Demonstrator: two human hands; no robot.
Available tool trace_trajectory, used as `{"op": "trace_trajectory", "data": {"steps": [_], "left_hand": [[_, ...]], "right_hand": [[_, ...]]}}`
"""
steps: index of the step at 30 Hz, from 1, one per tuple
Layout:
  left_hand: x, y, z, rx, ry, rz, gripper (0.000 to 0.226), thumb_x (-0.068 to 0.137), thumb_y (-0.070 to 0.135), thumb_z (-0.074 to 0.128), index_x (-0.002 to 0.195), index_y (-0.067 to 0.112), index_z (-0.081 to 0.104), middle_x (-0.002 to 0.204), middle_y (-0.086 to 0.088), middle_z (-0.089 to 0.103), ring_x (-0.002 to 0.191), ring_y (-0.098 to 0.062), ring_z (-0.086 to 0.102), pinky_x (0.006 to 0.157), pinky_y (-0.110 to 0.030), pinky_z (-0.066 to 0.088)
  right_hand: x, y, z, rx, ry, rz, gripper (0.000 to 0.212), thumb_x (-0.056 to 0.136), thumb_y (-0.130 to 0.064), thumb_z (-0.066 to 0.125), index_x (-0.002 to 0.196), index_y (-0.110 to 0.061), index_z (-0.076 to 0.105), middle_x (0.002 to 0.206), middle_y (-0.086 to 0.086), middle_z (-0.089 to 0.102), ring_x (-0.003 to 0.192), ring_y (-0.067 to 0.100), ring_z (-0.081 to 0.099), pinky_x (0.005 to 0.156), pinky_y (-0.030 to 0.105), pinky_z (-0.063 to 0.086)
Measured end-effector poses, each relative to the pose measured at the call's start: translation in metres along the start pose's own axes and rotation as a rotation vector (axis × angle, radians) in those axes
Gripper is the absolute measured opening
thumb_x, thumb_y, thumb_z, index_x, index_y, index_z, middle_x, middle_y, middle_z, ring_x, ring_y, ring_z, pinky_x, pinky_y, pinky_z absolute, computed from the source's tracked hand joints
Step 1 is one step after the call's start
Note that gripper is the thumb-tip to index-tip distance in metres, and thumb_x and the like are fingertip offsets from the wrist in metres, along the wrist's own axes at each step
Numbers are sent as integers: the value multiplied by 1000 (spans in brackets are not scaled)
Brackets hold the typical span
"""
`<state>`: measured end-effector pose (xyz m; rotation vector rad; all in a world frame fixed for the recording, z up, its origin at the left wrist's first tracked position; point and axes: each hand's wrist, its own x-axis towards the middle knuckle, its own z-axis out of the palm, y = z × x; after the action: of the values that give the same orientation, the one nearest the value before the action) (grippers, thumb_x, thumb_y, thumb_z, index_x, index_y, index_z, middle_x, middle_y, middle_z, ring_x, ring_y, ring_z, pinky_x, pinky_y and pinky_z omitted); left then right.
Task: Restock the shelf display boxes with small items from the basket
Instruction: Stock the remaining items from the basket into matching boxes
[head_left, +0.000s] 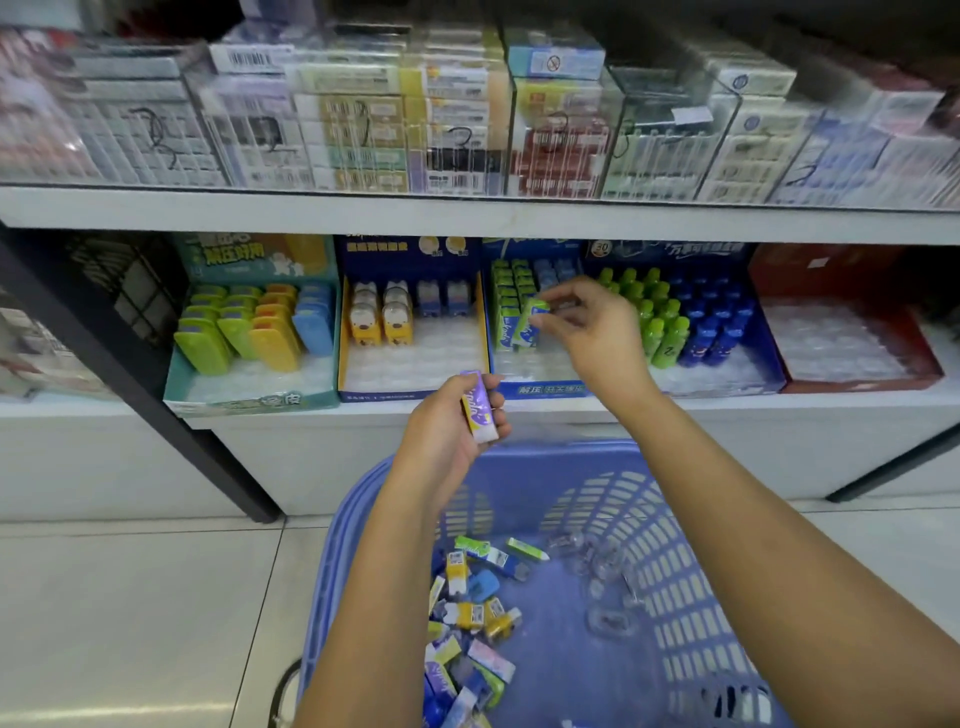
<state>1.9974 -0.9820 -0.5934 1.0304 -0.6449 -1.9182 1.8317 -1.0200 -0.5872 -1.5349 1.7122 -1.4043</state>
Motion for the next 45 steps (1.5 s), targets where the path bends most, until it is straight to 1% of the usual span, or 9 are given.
{"op": "trace_trajectory", "data": {"steps": [8,13,18,22,26,30,36,41,45], "left_hand": [[4,5,-15,219,17,126,24,98,22,45,91,17,68,87,3,64,81,-13,58,72,-25,50],[4,9,-16,376,57,196,22,96,33,50,95,32,73,81,19,68,75,0,61,74,-20,47],[3,8,-12,272,95,194,17,93,29,57,96,24,74,72,10,65,71,-8,59,67,-20,45],[2,8,-9,36,101,165,12,90,19,61,92,10,69,68,3,69,65,-10,65,63,-21,53],[2,7,-4,-106,77,164,12,88,13,63,94,3,66,79,-8,71,70,-14,69,62,-19,55],[1,-1,7,-107,-15,169,18,89,11,61,101,-1,64,87,-8,73,81,-16,71,69,-20,56],[-2,-9,25,24,-70,178,14,85,10,65,97,3,63,93,-13,73,83,-20,72,74,-22,57],[-2,-14,39,297,-15,312,19,80,7,72,97,6,65,88,-11,71,76,-13,69,70,-20,56],[-2,-15,51,540,-76,439,16,75,12,77,90,14,71,79,1,72,71,-7,67,65,-15,52]], "right_hand": [[10,2,8,-82,-122,-29,17,77,-11,74,88,-22,67,79,-16,60,72,-1,59,67,9,49],[10,5,12,-285,-188,-62,20,77,-11,74,97,-11,70,84,-3,60,68,4,55,63,3,41],[15,-5,18,-457,-227,-83,20,79,-10,72,99,-9,70,94,8,64,82,18,61,79,27,50],[5,-12,11,-502,-237,-126,32,76,-6,73,106,-9,62,105,8,59,81,22,62,78,29,50],[-33,-15,-3,-166,-174,-89,48,72,-1,73,105,-31,55,100,-2,55,62,7,58,64,17,48],[-69,-16,-24,375,-217,72,49,72,-1,75,103,-36,60,93,-9,63,74,12,67,69,21,53],[-84,-16,-35,455,-114,109,40,76,-2,74,104,-28,65,96,-12,66,82,16,70,76,21,54],[-84,-15,-50,145,-28,71,17,73,-18,79,83,-25,66,86,-14,68,81,7,63,72,19,50],[-75,-17,-58,-128,-73,-74,27,73,-21,77,90,-32,59,83,-19,64,68,3,49,62,11,40]]}}
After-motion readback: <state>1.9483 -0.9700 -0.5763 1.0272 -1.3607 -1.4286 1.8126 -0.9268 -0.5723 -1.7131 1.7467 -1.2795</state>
